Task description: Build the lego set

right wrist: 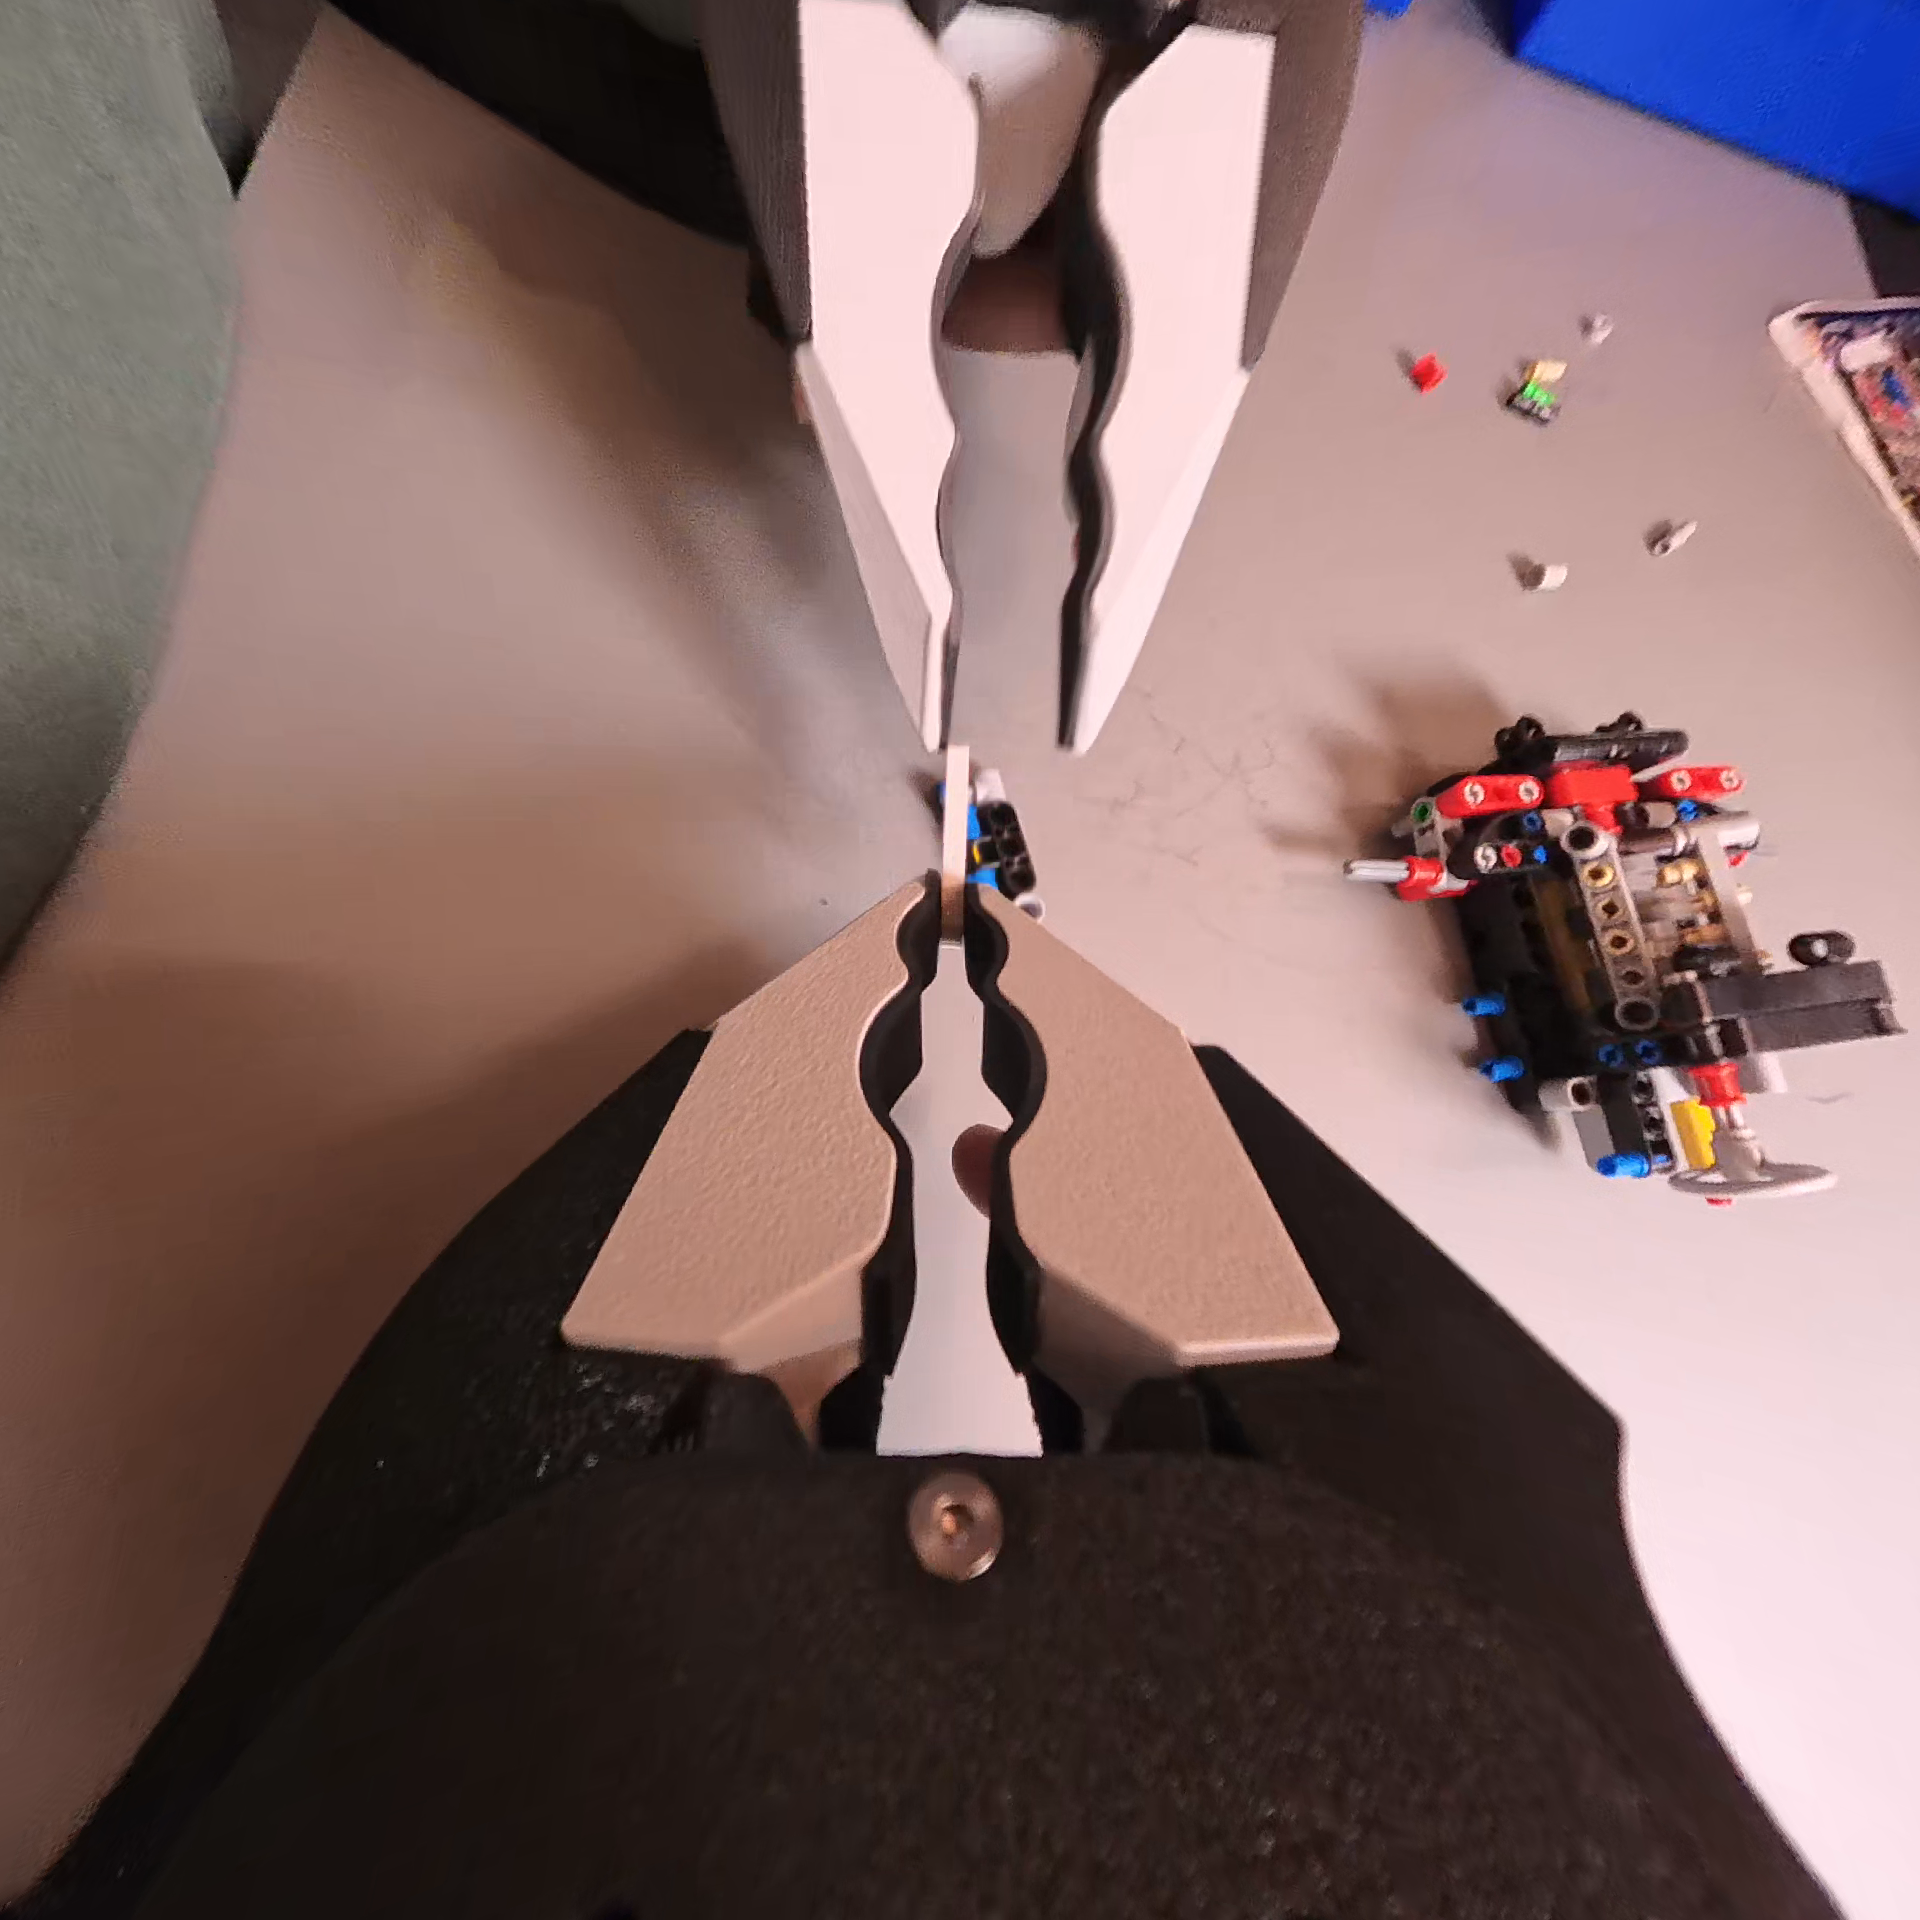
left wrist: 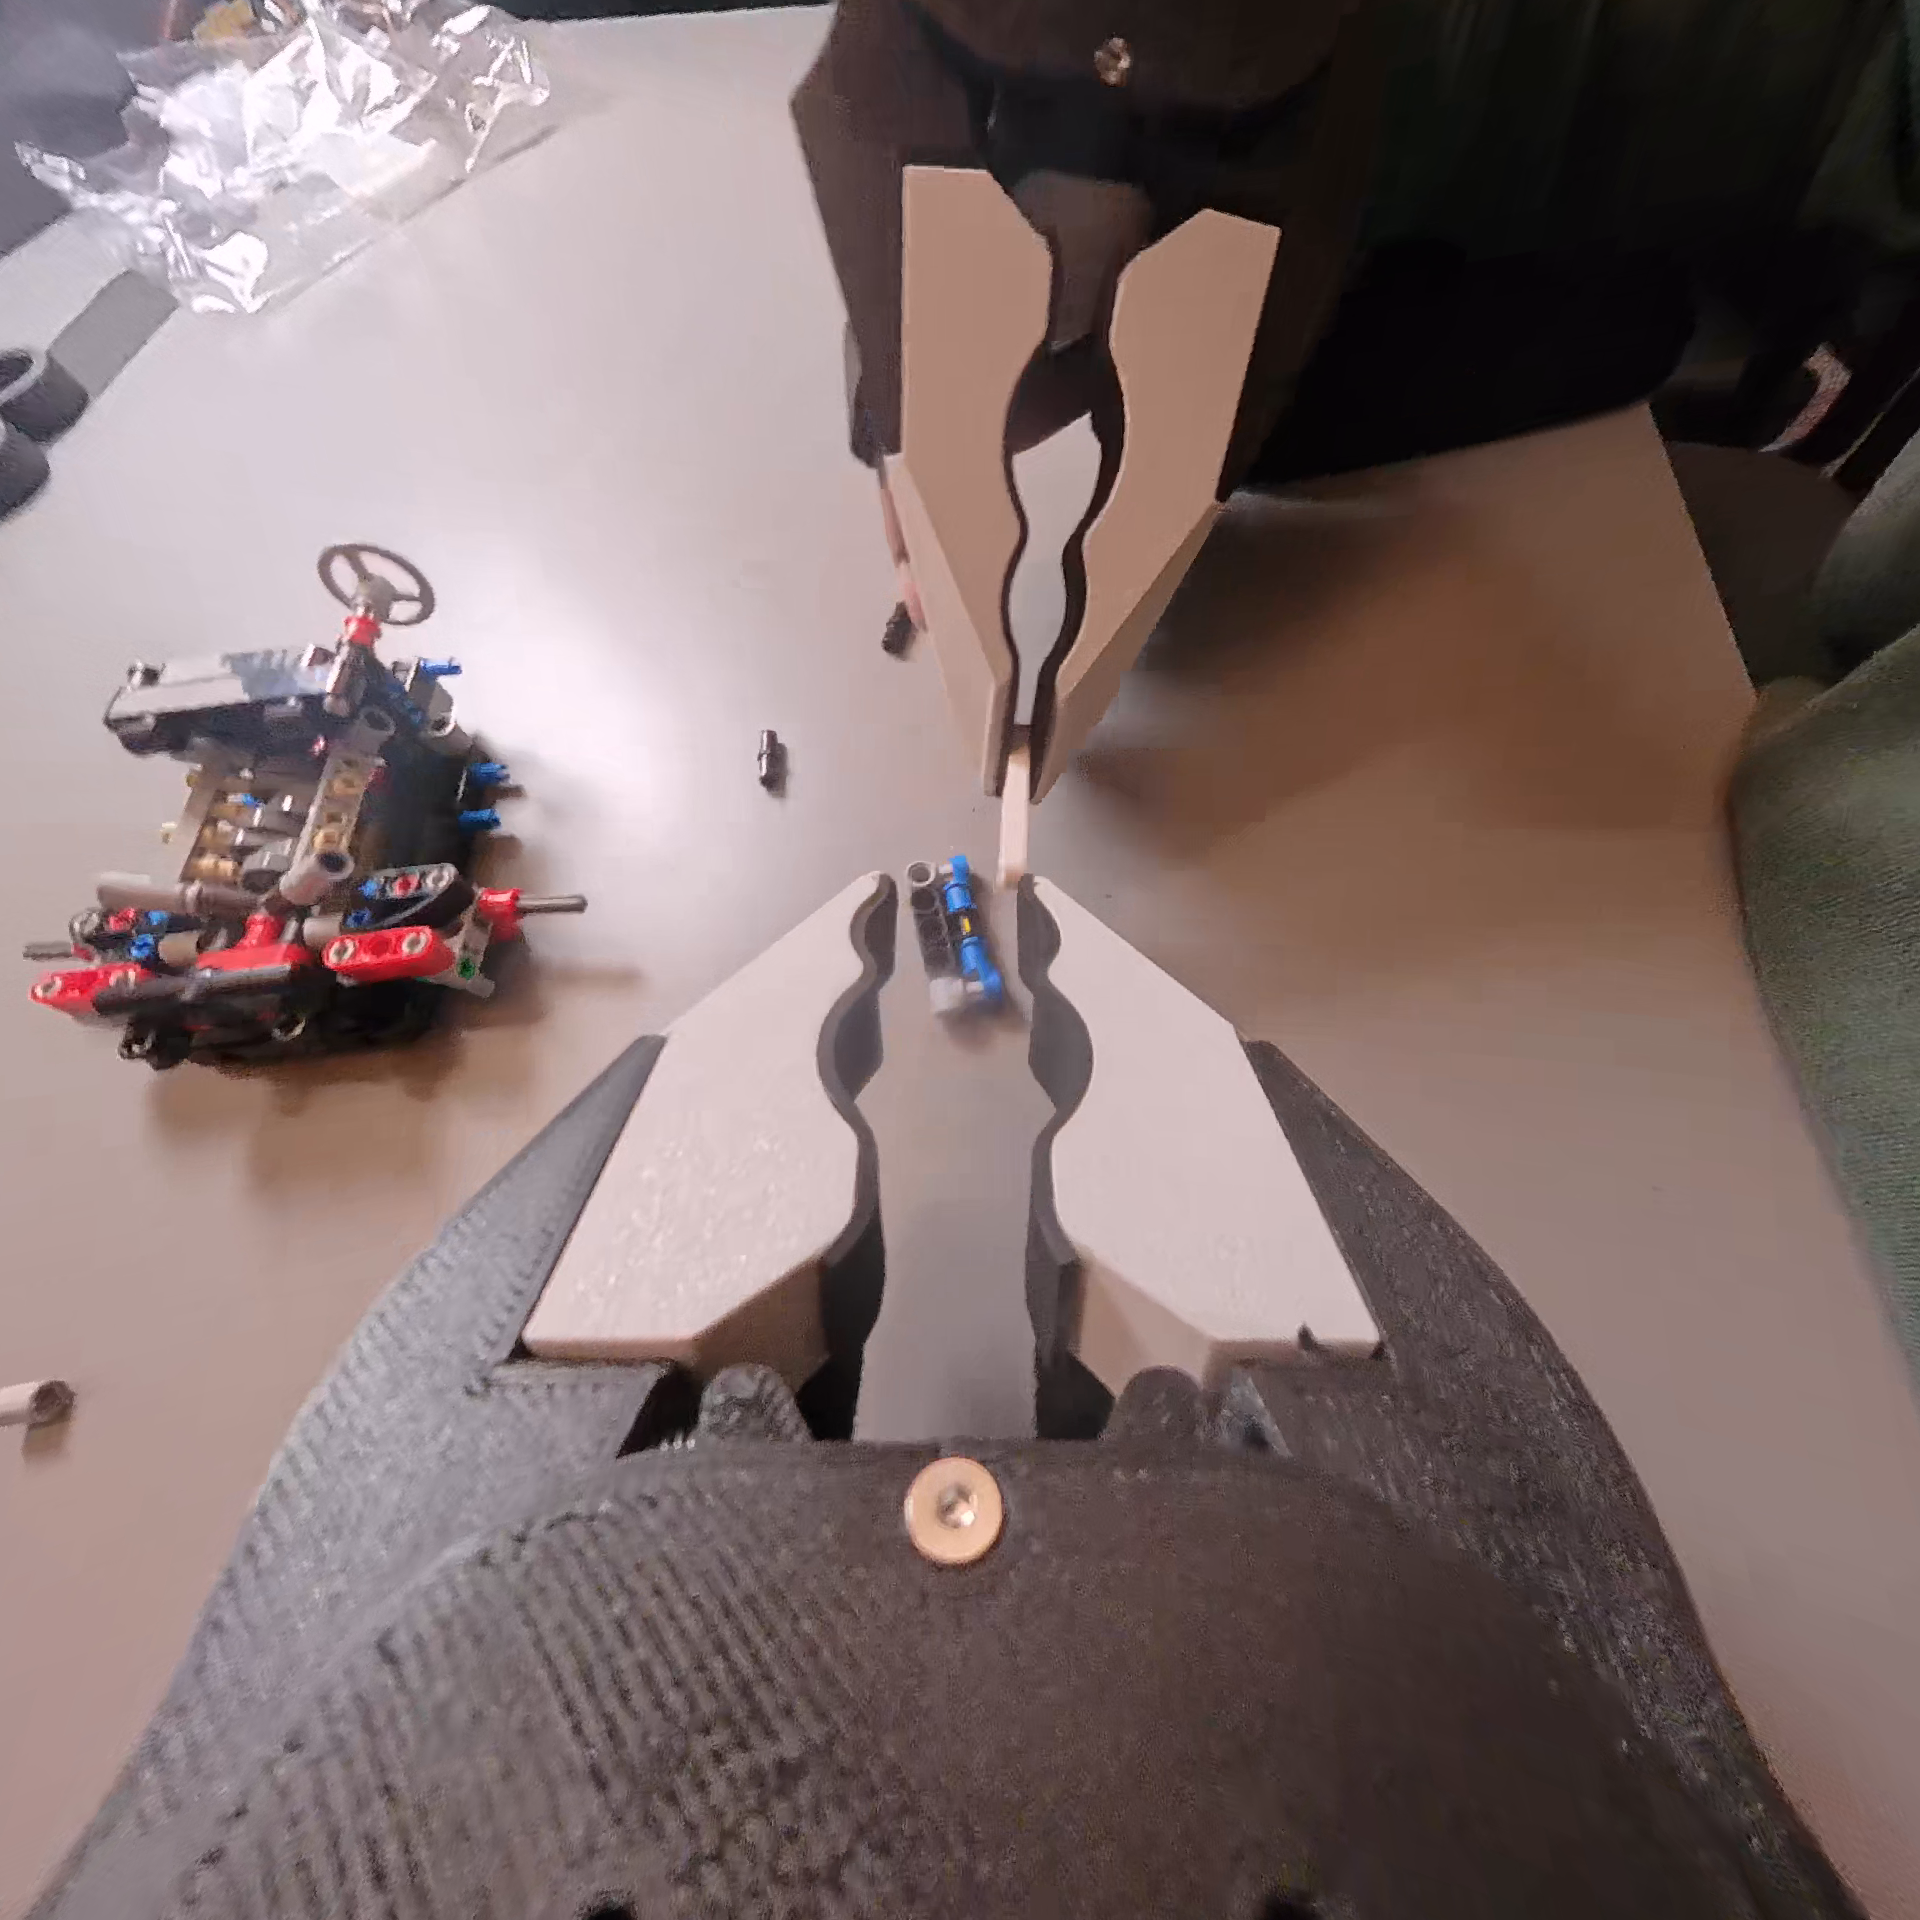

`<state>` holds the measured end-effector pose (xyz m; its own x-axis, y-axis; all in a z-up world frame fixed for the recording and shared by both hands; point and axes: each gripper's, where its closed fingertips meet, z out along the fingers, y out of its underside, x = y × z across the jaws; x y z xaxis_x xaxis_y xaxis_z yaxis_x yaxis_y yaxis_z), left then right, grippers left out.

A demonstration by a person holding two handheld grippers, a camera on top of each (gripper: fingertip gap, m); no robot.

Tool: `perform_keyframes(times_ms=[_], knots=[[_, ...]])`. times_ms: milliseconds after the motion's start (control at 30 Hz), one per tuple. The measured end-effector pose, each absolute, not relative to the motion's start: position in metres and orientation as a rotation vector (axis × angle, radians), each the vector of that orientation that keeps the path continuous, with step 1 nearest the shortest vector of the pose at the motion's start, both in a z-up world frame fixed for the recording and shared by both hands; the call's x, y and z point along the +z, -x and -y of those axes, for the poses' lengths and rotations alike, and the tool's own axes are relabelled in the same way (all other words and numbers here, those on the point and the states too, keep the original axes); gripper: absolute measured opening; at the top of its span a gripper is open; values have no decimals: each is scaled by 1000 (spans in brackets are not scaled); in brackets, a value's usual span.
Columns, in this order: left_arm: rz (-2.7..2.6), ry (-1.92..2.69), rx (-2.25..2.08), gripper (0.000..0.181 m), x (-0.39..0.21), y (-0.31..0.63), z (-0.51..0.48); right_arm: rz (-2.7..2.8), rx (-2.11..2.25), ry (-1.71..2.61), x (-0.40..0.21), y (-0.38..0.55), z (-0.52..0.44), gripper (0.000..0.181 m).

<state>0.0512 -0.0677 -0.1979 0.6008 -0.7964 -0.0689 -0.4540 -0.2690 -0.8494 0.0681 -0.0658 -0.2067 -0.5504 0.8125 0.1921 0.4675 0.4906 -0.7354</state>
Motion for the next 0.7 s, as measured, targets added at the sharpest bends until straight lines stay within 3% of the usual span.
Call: perform_keyframes(times_ms=[33,700], knots=[[-974,1930,-482,20,-198,-47,66,2244,843,1062,-211,-71,65,2],[-956,2071,-514,16,-220,-26,66,2507,634,1035,-236,-70,70,2]])
